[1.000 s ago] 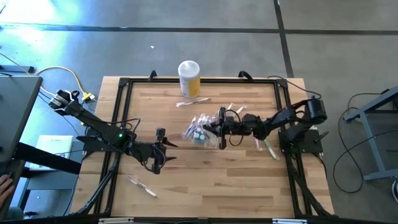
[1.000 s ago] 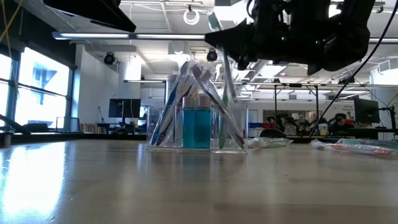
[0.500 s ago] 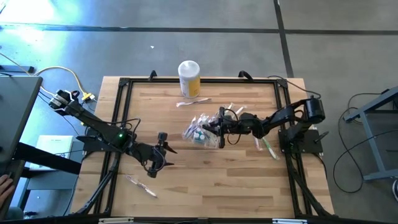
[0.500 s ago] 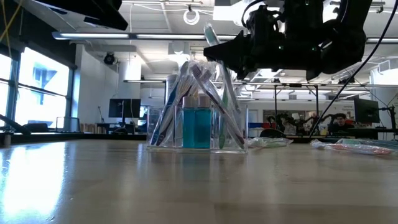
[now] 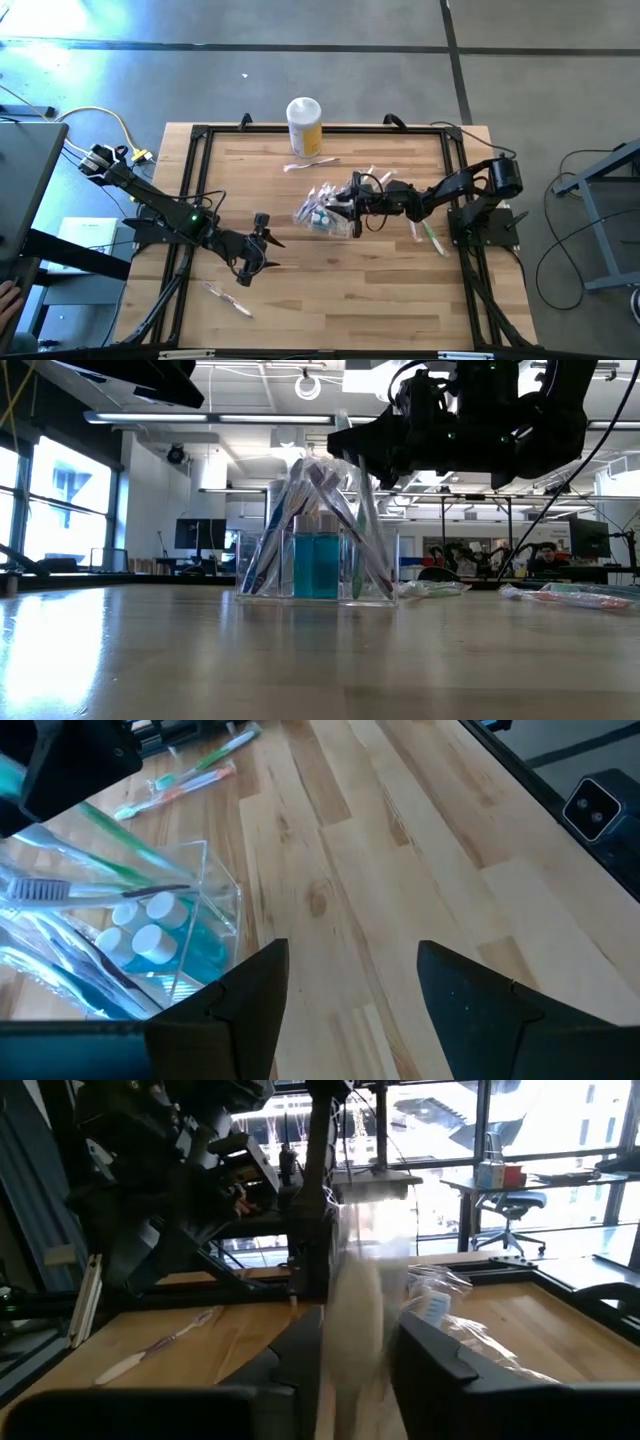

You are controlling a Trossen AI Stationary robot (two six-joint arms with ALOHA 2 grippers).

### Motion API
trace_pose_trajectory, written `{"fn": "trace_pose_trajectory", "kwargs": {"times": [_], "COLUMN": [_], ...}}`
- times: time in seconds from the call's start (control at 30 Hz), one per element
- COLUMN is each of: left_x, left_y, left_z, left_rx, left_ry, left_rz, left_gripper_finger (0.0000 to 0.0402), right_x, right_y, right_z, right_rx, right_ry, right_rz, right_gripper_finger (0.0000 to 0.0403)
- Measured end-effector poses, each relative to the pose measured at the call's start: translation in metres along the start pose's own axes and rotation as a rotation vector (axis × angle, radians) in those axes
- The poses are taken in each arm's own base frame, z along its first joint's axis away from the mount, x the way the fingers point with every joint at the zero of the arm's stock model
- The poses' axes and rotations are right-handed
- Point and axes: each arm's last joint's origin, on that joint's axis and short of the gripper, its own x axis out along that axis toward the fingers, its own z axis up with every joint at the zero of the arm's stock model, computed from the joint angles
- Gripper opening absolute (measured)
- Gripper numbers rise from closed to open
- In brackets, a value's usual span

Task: Pick & Place toothbrushing station
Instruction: Put the green toothbrush into the transparent organizer, then put the orange toothbrush into the transparent organizer

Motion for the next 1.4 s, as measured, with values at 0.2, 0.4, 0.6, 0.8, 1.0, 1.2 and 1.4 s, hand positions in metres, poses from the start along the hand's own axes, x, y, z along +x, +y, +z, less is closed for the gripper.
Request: {"fn": "trace_pose_trajectory", "kwargs": {"times": [0.2, 0.4, 0.6, 0.8, 1.0, 1.2, 1.4], "left_x": [0.000, 0.000, 0.000, 0.000, 0.000, 0.000, 0.000], "left_y": [0.000, -0.001, -0.001, -0.001, -0.001, -0.002, -0.003], "left_z": [0.000, 0.000, 0.000, -0.001, -0.001, -0.005, -0.005], "left_rx": [0.000, 0.000, 0.001, 0.003, 0.005, 0.017, 0.017], "left_ry": [0.000, 0.002, 0.003, 0.008, 0.012, 0.051, 0.052], "left_rz": [-0.006, -0.025, -0.025, -0.025, -0.025, -0.053, -0.091], "left_gripper_finger": [0.0214, 0.0214, 0.0214, 0.0214, 0.0214, 0.0214, 0.0214], "right_x": [0.000, 0.000, 0.000, -0.001, -0.007, -0.026, -0.058], "right_y": [-0.002, -0.002, -0.002, 0.007, 0.033, 0.067, 0.089], "right_z": [0.000, 0.000, 0.004, 0.012, 0.030, 0.043, 0.041], "right_rx": [0.000, -0.001, -0.013, -0.201, -0.327, -0.410, -0.346], "right_ry": [-0.009, -0.010, -0.046, -0.098, -0.120, 0.052, 0.266], "right_rz": [-0.112, -0.115, -0.120, -0.115, -0.271, -0.468, -0.662], "right_gripper_finger": [0.0142, 0.0167, 0.0166, 0.0166, 0.0167, 0.0167, 0.0167]}}
